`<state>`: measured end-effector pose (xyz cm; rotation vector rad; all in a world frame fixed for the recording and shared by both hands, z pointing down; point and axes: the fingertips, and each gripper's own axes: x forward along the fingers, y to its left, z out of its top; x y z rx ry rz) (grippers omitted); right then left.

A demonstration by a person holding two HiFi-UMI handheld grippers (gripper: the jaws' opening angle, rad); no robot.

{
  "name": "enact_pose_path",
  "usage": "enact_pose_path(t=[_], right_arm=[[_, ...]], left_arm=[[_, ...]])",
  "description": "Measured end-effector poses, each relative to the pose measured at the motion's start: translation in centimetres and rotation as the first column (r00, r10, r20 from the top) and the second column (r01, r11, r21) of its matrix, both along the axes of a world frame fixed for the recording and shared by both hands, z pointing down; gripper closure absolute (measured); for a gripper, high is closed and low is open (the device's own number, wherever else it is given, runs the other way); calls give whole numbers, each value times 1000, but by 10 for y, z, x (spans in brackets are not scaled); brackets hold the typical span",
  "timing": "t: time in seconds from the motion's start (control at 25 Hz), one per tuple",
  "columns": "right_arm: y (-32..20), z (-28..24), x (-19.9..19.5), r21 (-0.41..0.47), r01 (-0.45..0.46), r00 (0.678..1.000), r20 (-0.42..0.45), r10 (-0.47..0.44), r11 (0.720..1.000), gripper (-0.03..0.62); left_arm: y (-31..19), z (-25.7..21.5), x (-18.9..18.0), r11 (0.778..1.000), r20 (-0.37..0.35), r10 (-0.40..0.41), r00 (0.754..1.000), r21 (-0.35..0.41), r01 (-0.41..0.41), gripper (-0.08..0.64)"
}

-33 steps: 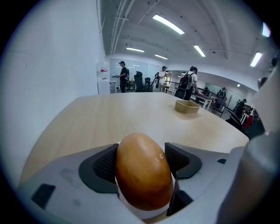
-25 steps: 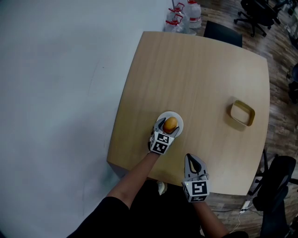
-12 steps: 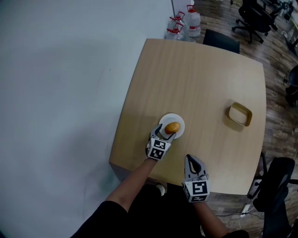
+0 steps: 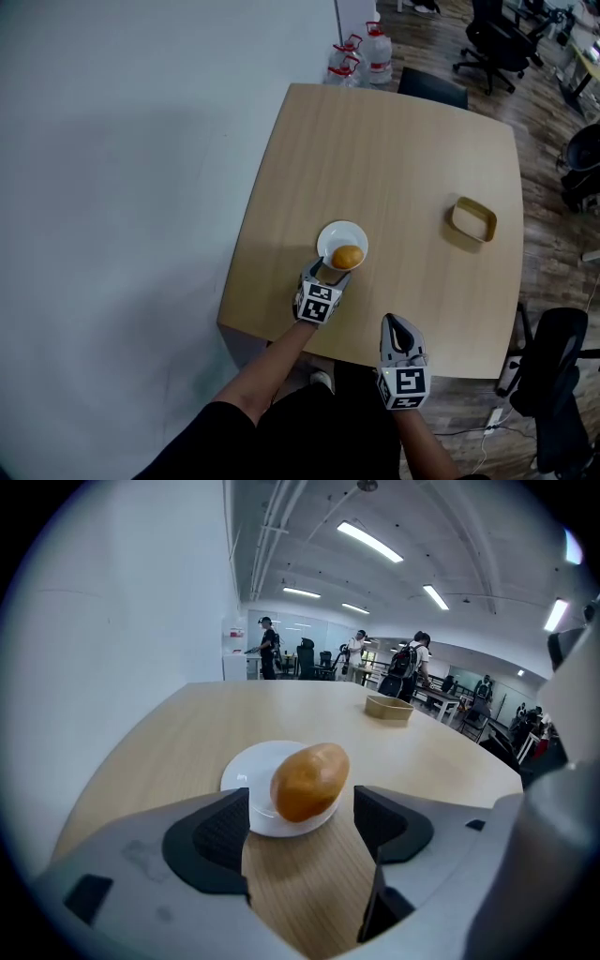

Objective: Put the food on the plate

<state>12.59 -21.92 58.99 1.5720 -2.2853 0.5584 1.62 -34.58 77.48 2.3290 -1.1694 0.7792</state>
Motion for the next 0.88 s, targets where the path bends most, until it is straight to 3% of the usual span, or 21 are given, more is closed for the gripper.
enact_pose_path(t=[0.28,0.56,0.76,0.88], right_arm=[[13,-1,14,12,-52,999,-14,52,999,532],[30,-25,1,53,-37,999,-7,37,998,532],[58,-41,-14,77,-21,1000,-11,22,997,532],[83,-44,-22,76,-26,1000,0,26,997,532]], left_arm=[[9,-16,-8,999,-39,-18,999,43,20,238],[62,-66,-20,995,-89,14,996,100,-5,238],[117,-116,-28,992,-174,32,984,127,-10,238],[151,-146,-45,989,-273,-40,961,127,77,239]])
